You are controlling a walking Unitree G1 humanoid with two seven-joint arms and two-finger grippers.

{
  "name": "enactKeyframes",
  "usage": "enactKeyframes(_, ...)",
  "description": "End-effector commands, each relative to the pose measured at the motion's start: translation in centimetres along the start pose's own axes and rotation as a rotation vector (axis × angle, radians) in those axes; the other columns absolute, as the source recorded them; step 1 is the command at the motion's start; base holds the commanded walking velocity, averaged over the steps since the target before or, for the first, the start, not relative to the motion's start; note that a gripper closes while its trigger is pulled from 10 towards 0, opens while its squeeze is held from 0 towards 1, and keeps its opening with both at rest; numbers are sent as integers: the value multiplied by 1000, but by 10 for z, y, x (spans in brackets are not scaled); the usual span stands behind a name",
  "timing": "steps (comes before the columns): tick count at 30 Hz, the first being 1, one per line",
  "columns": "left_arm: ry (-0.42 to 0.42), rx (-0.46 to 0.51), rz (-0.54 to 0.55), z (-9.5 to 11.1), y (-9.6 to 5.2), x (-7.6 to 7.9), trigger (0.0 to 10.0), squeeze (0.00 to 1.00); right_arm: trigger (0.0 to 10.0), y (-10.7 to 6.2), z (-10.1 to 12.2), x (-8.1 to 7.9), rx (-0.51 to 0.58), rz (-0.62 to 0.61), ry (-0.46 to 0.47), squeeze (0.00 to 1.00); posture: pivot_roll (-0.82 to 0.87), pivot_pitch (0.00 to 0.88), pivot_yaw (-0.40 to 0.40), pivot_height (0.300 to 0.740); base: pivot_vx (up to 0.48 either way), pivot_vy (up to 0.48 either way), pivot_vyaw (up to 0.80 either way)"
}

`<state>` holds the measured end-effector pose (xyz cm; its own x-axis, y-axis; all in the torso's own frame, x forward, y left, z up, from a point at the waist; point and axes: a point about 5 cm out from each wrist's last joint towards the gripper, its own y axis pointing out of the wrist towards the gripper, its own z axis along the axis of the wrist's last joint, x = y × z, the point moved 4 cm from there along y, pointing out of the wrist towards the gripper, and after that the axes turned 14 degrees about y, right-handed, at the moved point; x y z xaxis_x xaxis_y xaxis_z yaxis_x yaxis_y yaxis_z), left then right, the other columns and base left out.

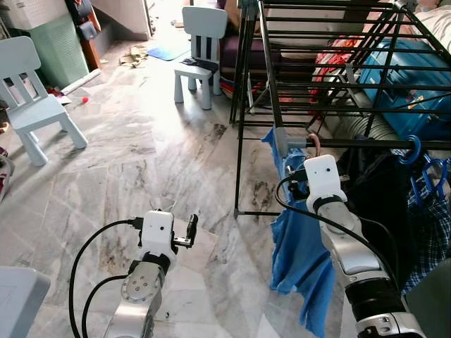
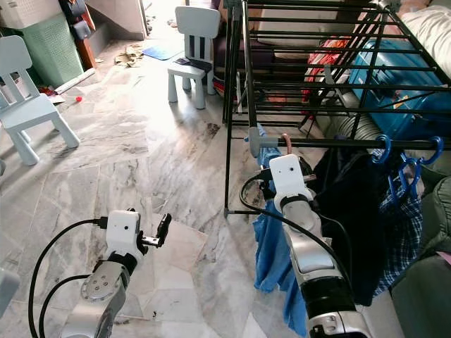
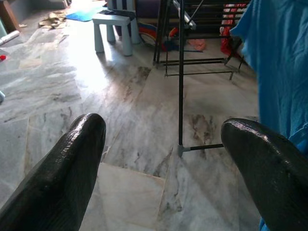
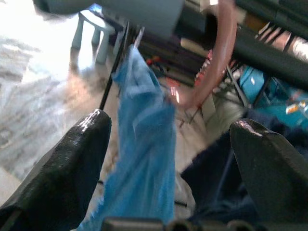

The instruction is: Hang hanger

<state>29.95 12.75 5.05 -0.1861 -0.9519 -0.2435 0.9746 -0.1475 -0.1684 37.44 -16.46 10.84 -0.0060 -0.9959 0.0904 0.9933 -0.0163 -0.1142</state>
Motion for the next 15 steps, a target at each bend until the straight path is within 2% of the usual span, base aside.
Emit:
enactKeyframes(1,3,14,-12,3,2,1,10000,0,10000,-1,-10,7,-30,-15,-9,0,74,75,-37,740,0,0,0)
enactKeyframes(4,-89,-12,-36,3,7,6,10000,0,10000,7,-10,11,-45,-7,-1,0,73,94,-28,740,0,0,0)
enactKeyframes(8,-58,12,-56,10,11,10,10000,0,10000,15,-15,13,-103,11,-7,0,72,102,-26,740,0,0,0)
enactKeyframes(9,-36,27,-69,15,12,13,10000,0,10000,21,-15,18,-130,8,1,0,81,110,-25,740,0,0,0)
enactKeyframes(14,-32,26,-66,15,10,13,10000,0,10000,26,-17,17,-151,45,-26,0,98,116,-24,740,0,0,0)
enactKeyframes(15,-29,14,-57,12,7,11,10000,0,10000,28,-21,19,-184,68,-49,0,103,118,-23,740,0,0,0)
